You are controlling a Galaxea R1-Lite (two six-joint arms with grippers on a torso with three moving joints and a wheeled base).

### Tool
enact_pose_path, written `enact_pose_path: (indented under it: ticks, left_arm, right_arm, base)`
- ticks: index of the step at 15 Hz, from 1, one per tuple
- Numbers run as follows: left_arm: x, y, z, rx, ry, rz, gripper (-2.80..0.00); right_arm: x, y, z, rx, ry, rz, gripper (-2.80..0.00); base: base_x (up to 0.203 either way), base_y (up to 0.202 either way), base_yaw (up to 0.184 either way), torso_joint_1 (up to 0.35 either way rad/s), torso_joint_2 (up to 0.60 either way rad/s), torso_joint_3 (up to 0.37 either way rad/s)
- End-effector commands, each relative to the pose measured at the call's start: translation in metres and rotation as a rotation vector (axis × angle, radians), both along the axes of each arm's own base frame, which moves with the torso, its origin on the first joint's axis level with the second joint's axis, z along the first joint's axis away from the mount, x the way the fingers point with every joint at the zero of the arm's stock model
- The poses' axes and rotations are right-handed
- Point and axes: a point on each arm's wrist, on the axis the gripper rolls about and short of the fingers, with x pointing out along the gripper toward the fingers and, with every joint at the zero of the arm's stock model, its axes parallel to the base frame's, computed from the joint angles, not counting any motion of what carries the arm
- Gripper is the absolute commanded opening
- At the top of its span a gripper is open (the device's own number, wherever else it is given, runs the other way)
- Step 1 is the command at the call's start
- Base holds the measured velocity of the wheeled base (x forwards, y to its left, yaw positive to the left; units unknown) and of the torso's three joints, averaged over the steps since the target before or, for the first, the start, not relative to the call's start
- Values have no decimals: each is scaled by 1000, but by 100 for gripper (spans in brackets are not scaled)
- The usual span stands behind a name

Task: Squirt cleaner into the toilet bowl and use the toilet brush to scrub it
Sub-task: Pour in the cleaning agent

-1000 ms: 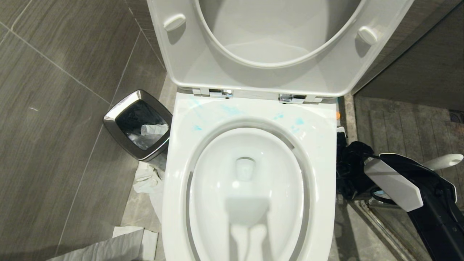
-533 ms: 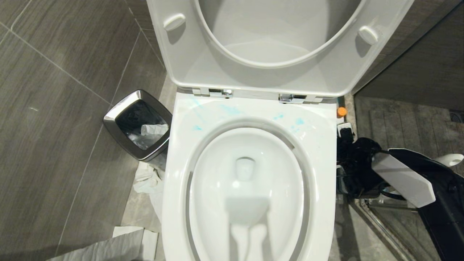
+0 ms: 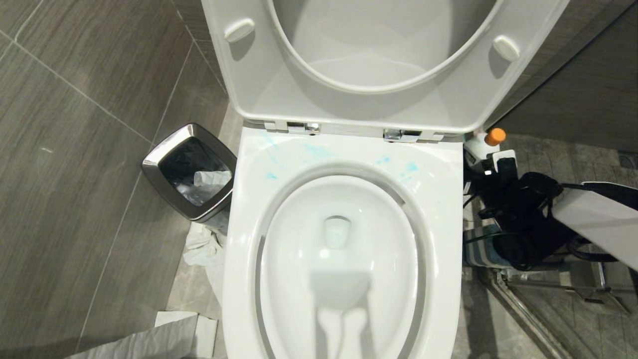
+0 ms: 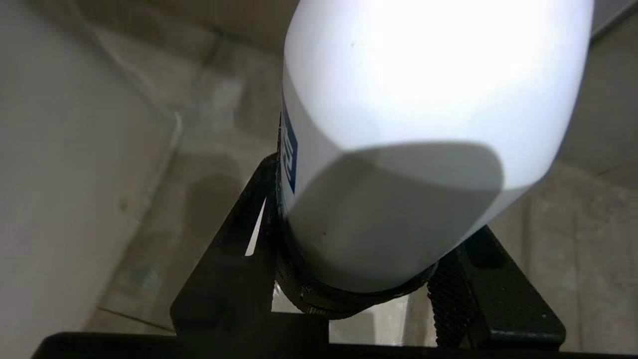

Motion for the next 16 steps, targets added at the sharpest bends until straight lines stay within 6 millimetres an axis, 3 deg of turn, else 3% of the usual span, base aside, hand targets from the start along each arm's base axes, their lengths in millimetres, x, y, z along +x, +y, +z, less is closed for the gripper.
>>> enact_pose_path:
  ticks: [1, 8, 12, 16]
  left_arm:
    - [0, 0, 0, 0, 2, 0, -280]
    - [0, 0, 0, 0, 2, 0, -280]
    - [0, 0, 0, 0, 2, 0, -280]
    - [0, 0, 0, 0, 2, 0, -280]
  right_arm:
    - [-35, 1, 58, 18, -81, 6, -280]
    - [-143, 3, 111, 62, -88, 35, -280]
    - [-215, 4, 146, 65, -135, 29, -280]
    - [-276, 5, 173, 95, -80, -7, -280]
  base:
    - [0, 0, 0, 0, 0, 0]
    - [0, 0, 0, 0, 0, 0]
    - [0, 0, 0, 0, 0, 0]
    - [0, 0, 0, 0, 0, 0]
